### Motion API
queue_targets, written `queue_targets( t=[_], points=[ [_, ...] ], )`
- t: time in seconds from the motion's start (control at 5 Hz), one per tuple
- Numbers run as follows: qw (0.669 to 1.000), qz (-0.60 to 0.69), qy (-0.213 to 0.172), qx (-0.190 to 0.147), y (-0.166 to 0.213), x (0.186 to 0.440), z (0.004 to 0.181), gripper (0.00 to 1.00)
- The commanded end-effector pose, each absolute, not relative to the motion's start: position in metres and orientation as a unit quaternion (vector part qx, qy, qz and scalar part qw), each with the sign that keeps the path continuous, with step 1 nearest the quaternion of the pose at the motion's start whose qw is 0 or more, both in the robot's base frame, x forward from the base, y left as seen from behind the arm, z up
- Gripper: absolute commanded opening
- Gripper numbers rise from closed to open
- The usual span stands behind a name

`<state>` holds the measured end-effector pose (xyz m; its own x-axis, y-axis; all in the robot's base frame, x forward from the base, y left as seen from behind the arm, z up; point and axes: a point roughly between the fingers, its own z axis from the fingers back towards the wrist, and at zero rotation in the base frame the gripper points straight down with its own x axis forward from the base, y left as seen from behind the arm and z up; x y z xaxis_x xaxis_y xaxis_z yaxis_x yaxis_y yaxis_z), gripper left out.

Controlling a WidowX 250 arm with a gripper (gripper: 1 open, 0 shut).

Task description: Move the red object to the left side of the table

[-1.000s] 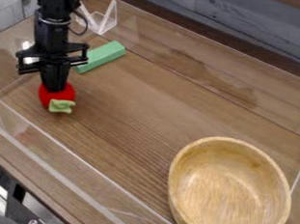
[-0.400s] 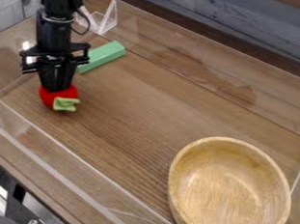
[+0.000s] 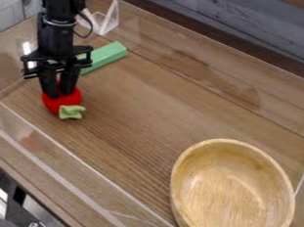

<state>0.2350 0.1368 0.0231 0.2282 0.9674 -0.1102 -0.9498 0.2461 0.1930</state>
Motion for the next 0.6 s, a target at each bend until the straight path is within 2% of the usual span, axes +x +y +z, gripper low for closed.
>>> queue_targets(
  t=[0.0,0.4],
  points=[
    [0.78,0.613,0.123,0.042,0.1251,0.2298,0.0209,1.0],
    [0.758,0.638,0.128,0.04,0.134,0.2325,0.0296,1.0]
  ],
)
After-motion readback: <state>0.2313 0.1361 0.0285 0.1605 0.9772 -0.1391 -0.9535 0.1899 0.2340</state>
